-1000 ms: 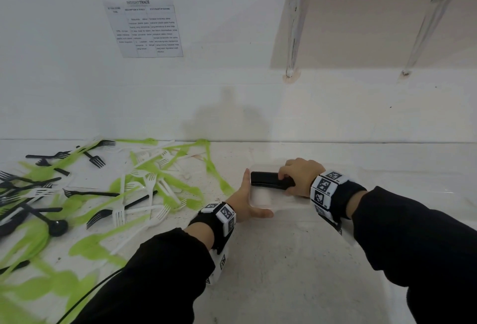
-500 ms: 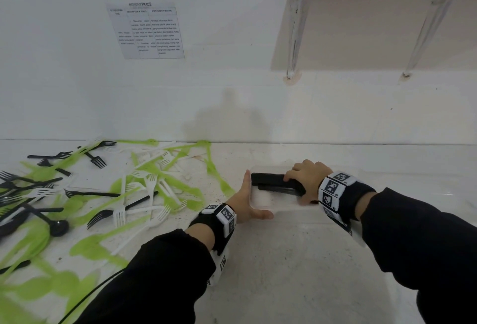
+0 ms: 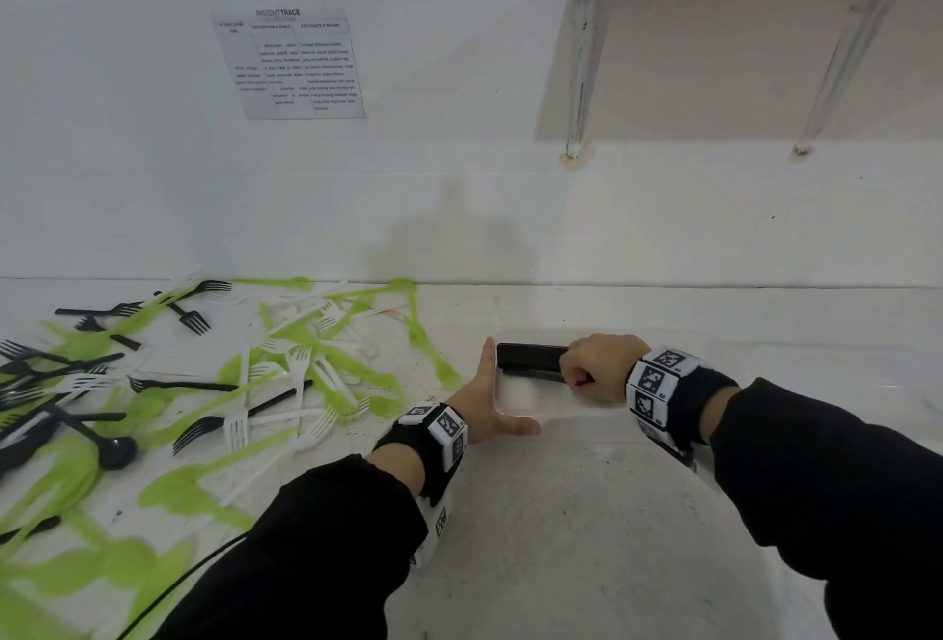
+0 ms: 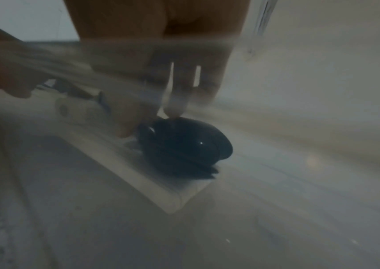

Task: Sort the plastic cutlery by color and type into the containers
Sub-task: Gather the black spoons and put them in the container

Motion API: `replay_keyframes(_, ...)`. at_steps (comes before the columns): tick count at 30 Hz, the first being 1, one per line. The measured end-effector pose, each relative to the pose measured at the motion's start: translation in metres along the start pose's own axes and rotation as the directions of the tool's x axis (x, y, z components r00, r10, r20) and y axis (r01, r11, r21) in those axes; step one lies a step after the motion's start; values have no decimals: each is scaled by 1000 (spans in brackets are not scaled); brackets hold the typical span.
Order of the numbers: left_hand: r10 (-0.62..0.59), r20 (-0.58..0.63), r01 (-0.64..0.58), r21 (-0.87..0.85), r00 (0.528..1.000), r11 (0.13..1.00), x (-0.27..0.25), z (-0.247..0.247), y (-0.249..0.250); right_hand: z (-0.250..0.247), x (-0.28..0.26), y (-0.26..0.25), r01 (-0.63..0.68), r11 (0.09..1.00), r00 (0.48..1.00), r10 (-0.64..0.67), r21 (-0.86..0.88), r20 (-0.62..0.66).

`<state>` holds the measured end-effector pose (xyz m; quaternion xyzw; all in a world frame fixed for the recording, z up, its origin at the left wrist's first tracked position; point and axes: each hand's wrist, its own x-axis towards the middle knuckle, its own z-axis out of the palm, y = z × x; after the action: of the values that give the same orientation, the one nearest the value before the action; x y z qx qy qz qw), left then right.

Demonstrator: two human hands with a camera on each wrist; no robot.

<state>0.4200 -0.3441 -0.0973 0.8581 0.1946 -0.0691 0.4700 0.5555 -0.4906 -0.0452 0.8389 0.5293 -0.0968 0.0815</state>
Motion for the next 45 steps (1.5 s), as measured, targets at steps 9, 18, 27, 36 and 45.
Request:
replay_keyframes(9, 4, 11, -4, -18, 1000, 1000, -3, -1, 2, 2, 9, -8, -60, 997, 997, 61, -38, 43)
replay_keyframes(18, -4, 7, 4, -13, 1000, 1000, -4, -1, 4, 0, 16, -9, -59, 996, 998, 61, -69, 24)
replay_keyframes(27, -4, 5, 4, -3, 1000, 1000, -5, -2, 5, -6, 8, 3, 57, 998, 996, -57, 10, 70)
replay_keyframes(36, -6, -3, 6, -3, 1000, 1000, -6, -1, 6, 2, 2, 13, -66, 997, 998, 66, 35, 15)
replay_keyframes(45, 5, 7, -5, -20, 1000, 1000, -6, -1, 6, 4, -6, 29, -84, 993, 995, 88, 81, -50)
